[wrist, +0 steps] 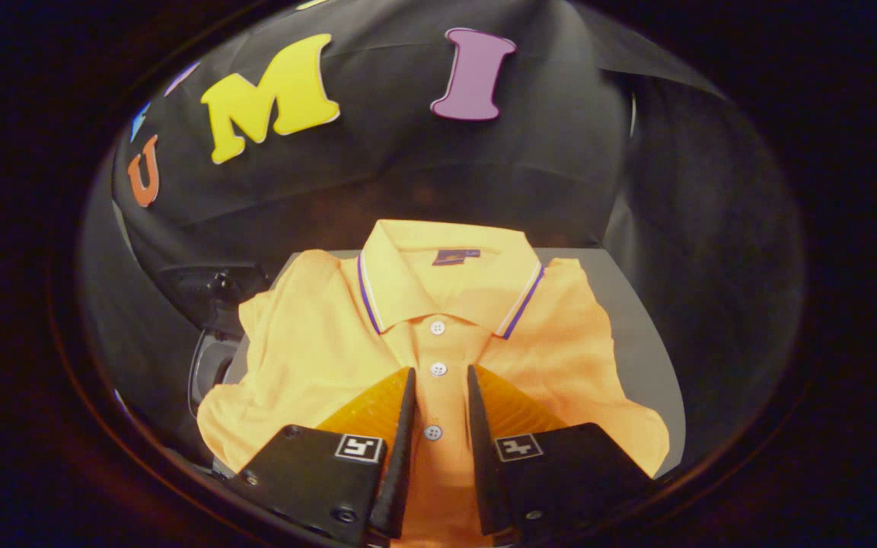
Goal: Put the clothes into the washing machine and then close the washing machine lid.
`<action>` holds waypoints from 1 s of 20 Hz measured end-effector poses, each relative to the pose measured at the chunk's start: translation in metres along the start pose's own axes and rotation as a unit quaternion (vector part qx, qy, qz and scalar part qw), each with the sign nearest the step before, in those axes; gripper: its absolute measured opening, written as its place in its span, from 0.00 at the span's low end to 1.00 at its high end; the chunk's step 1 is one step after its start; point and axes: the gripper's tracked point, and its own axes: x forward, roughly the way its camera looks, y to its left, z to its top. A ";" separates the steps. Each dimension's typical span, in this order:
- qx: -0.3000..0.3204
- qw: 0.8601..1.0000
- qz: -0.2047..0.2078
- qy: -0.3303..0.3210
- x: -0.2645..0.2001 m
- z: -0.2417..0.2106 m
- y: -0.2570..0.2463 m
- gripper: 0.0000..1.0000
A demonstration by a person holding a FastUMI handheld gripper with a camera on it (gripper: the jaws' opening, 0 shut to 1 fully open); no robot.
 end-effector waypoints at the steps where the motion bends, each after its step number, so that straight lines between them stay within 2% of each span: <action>1: 0.000 1.000 -0.004 0.001 0.000 0.000 0.000 0.33; 3: -0.011 1.000 -0.006 0.001 0.000 0.000 0.004 0.19; 5: -0.006 1.000 -0.012 0.001 -0.003 0.002 0.007 0.10; 7: 0.012 1.000 -0.005 0.000 -0.008 0.000 0.015 0.06; 11: 0.057 0.998 0.001 -0.032 -0.036 0.001 0.033 0.05; 20: 0.097 0.985 0.065 -0.129 -0.152 0.022 0.098 0.05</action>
